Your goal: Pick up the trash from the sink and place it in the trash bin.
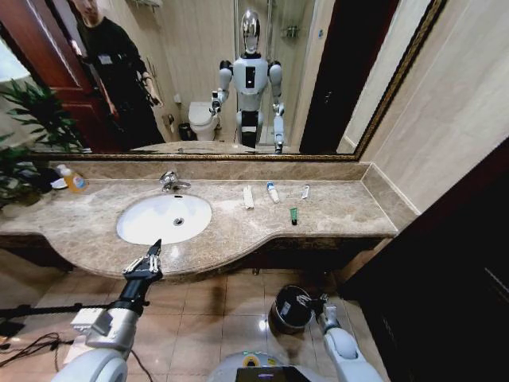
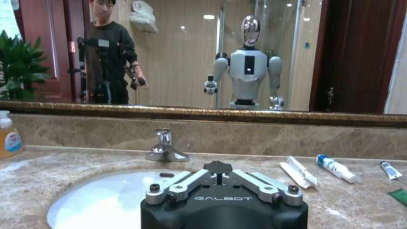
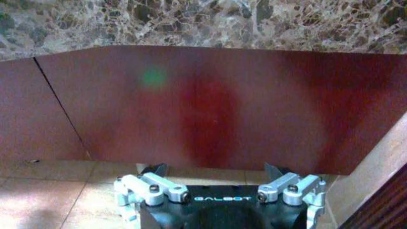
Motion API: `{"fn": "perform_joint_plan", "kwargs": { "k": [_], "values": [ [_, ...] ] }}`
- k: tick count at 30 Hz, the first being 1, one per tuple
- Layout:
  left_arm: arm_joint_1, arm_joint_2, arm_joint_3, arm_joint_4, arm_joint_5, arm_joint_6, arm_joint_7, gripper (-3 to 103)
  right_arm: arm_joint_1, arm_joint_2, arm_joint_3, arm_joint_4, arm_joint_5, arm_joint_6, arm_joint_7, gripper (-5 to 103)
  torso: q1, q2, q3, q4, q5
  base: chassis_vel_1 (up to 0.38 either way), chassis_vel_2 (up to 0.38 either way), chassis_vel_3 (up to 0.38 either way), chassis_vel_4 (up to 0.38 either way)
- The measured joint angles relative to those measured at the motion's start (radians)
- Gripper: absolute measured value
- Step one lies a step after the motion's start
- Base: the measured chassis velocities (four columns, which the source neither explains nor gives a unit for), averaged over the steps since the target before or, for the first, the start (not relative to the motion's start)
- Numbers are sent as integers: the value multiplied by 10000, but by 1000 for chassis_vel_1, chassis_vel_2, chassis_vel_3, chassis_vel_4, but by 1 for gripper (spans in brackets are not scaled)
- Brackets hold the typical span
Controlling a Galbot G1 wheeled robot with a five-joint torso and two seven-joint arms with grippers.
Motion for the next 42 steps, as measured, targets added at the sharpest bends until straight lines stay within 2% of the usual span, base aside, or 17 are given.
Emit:
{"fn": "perform_joint_plan", "kwargs": {
  "k": [14, 22, 29, 31, 33, 39, 42],
  "values": [
    [0, 0, 0, 0, 0, 0, 0, 0, -433, -230, 151, 650, 592, -1, 127, 100, 0, 0, 0, 0, 0, 0, 0, 0, 0],
    [0, 0, 0, 0, 0, 0, 0, 0, -985, -561, 306, 1792, 1146, -27, 283, 100, 0, 0, 0, 0, 1, 0, 0, 0, 0],
    [0, 0, 0, 0, 0, 0, 0, 0, -2031, -975, 512, 4188, 1508, -55, 451, 100, 0, 0, 0, 0, 0, 0, 0, 0, 0],
    [0, 0, 0, 0, 0, 0, 0, 0, -2115, -1001, 531, 4397, 1528, -54, 459, 100, 0, 0, 0, 0, 0, 0, 0, 0, 0],
    [0, 0, 0, 0, 0, 0, 0, 0, -2439, -1104, 580, 5451, 1600, -82, 618, 100, 0, 0, -1, -1, -1, 0, 0, 0, 0],
    [0, 0, 0, 0, 0, 0, 0, 0, -2303, -1117, 452, 7035, 1592, -705, 933, 100, 0, 0, 0, -1, -1, 0, 0, 0, 0],
    [0, 0, 0, 0, 0, 0, 0, 0, -1630, -1036, 134, 7492, 1525, -1415, 1207, 100, 0, 0, 0, 0, -1, 0, 0, 0, 0]
  ]
}}
